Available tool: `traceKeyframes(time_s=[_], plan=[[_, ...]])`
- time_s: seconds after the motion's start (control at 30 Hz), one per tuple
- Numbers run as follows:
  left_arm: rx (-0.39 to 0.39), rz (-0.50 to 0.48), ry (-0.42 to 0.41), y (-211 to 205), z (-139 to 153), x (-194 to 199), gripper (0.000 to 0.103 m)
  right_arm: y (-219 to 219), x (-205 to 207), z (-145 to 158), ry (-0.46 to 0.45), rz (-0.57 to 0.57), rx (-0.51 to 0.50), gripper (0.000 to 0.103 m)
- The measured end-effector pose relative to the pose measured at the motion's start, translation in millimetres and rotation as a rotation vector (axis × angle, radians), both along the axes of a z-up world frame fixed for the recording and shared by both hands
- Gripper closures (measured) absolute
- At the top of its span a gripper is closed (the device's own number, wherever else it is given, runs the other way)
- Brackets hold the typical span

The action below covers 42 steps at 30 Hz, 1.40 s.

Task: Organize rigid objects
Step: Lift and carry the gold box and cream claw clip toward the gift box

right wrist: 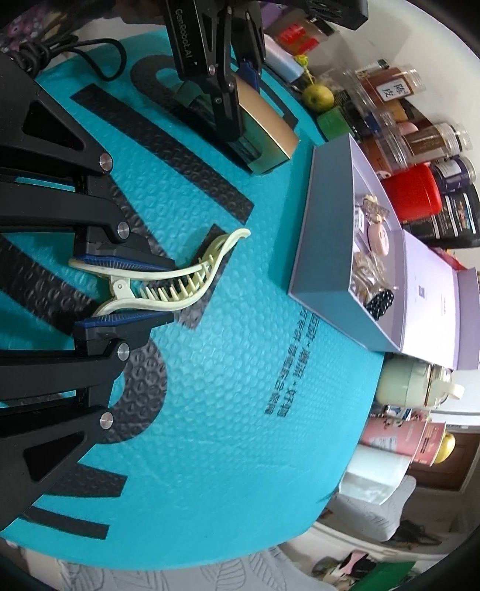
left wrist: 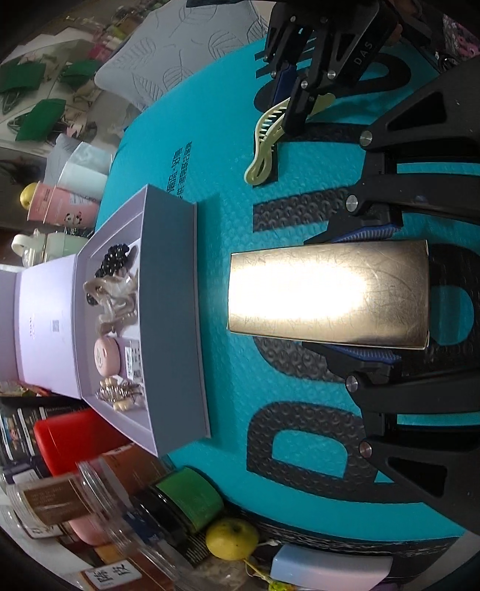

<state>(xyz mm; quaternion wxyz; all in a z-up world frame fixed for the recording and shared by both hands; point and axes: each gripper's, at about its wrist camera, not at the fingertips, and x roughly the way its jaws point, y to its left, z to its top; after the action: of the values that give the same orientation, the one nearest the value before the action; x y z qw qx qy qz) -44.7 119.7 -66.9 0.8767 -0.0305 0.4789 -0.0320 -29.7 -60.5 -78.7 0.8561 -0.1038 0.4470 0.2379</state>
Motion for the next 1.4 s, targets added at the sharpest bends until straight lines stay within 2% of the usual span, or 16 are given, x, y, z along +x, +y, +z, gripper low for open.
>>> traceKeyframes(time_s=[0.2, 0.3, 0.53, 0.9, 1.4], plan=[[-0.013, 0.012, -0.007, 3.7, -2.9, 1.0, 0.058, 4.2, 0.7, -0.6, -0.008, 0.001, -0.017, 0.082], [-0.043, 0.031, 0.003, 6.6, -7.4, 3.9, 0.057, 8.1, -0.4, -0.9, -0.02, 0.005, -0.034, 0.081], [-0.023, 0.032, -0.037, 3.1, -8.4, 3.3, 0.057, 8.0, 1.6, -1.1, -0.021, -0.003, -0.008, 0.082], [-0.051, 0.046, -0.02, 7.4, -5.8, -4.1, 0.059, 10.8, -6.4, 5.2, 0.017, 0.027, 0.059, 0.083], [-0.086, 0.028, -0.092, 0.1, 25.0, -18.0, 0.059, 17.5, -23.9, 37.1, -0.033, 0.094, 0.077, 0.083]])
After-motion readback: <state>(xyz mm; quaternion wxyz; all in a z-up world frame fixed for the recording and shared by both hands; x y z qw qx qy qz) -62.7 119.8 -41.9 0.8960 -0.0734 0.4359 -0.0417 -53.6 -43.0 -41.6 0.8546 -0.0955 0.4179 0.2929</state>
